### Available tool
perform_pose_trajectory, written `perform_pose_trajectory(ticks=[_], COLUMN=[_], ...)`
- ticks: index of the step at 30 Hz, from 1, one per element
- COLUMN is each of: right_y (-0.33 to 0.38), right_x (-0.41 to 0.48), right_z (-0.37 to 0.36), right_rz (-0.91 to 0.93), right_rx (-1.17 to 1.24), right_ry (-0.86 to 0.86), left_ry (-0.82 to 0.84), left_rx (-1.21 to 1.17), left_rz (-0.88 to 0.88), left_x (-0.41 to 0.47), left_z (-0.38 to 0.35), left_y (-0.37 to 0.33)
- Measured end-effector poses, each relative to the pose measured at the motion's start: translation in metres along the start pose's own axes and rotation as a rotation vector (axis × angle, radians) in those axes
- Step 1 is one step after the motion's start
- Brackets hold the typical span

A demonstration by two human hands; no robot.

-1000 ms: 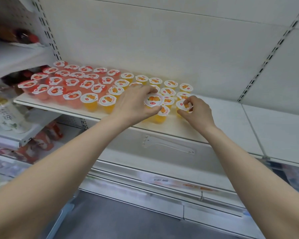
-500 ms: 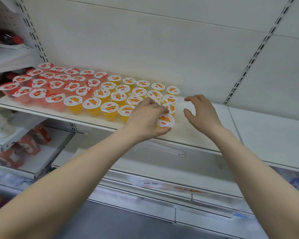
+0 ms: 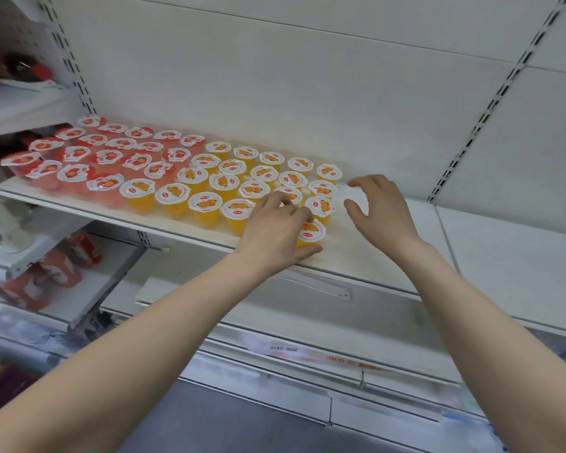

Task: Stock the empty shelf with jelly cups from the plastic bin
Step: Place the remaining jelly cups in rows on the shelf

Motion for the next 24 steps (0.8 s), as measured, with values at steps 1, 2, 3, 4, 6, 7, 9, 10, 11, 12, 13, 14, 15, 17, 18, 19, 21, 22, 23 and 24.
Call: perform_pose_trajectory(ticks=[1, 2, 3, 4, 6, 7, 9, 10, 11, 12, 13, 14, 15, 17, 18, 19, 21, 22, 23, 24], right_y=[0.003, 0.005, 0.008, 0.010, 0.016, 0.019, 0.026, 0.030, 0.035, 0.040, 0.046, 0.053, 0.060, 0.076, 0.086, 0.097, 0.120, 0.133, 0.147, 0.161], right_x=[0.000, 0.001, 0.001, 0.001, 0.002, 0.002, 0.003, 0.003, 0.004, 0.004, 0.005, 0.005, 0.005, 0.004, 0.004, 0.003, 0.003, 0.002, 0.001, 0.001], right_z=[0.001, 0.002, 0.002, 0.003, 0.005, 0.006, 0.007, 0.008, 0.008, 0.008, 0.007, 0.005, 0.003, -0.001, -0.003, -0.005, -0.012, -0.016, -0.021, -0.026], right_rz=[0.006, 0.012, 0.016, 0.019, 0.029, 0.033, 0.043, 0.051, 0.060, 0.069, 0.078, 0.087, 0.099, 0.128, 0.142, 0.152, 0.177, 0.192, 0.207, 0.222], right_rx=[-0.006, -0.009, -0.009, -0.010, -0.027, -0.041, -0.072, -0.087, -0.102, -0.116, -0.129, -0.140, -0.150, -0.167, -0.174, -0.181, -0.199, -0.207, -0.211, -0.212], right_ry=[-0.001, -0.002, -0.002, -0.001, 0.000, 0.002, 0.003, -0.001, -0.005, -0.009, -0.013, -0.017, -0.023, -0.042, -0.052, -0.057, -0.061, -0.065, -0.068, -0.068], left_ry=[-0.004, -0.005, -0.005, -0.006, -0.012, -0.014, -0.025, -0.040, -0.058, -0.070, -0.080, -0.094, -0.113, -0.136, -0.142, -0.153, -0.161, -0.150, -0.138, -0.133], left_rx=[0.010, 0.017, 0.025, 0.033, 0.036, 0.030, 0.024, 0.030, 0.039, 0.047, 0.053, 0.058, 0.067, 0.092, 0.100, 0.106, 0.119, 0.122, 0.121, 0.121], left_rz=[-0.015, -0.028, -0.040, -0.049, -0.060, -0.059, -0.048, -0.046, -0.047, -0.047, -0.047, -0.047, -0.046, -0.036, -0.028, -0.019, 0.005, 0.023, 0.042, 0.060], left_x=[0.000, 0.000, -0.001, -0.001, -0.002, -0.002, -0.004, -0.006, -0.008, -0.011, -0.013, -0.017, -0.021, -0.030, -0.036, -0.042, -0.056, -0.064, -0.072, -0.081], left_z=[0.001, 0.002, 0.004, 0.005, 0.009, 0.011, 0.019, 0.023, 0.027, 0.032, 0.035, 0.039, 0.042, 0.050, 0.054, 0.058, 0.068, 0.073, 0.076, 0.080], left_y=[0.000, 0.000, 0.000, 0.001, 0.003, 0.006, 0.013, 0.018, 0.023, 0.029, 0.035, 0.043, 0.052, 0.070, 0.081, 0.092, 0.115, 0.128, 0.141, 0.155])
Point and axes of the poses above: each hand's wrist, its own x-axis towards the middle knuckle, its own z-axis out of the back of the hand, y = z × x, the point moved 6 cm from there along x, towards the middle knuckle, and after that the axes turned 7 degrees about y, right-handed, at the moved point
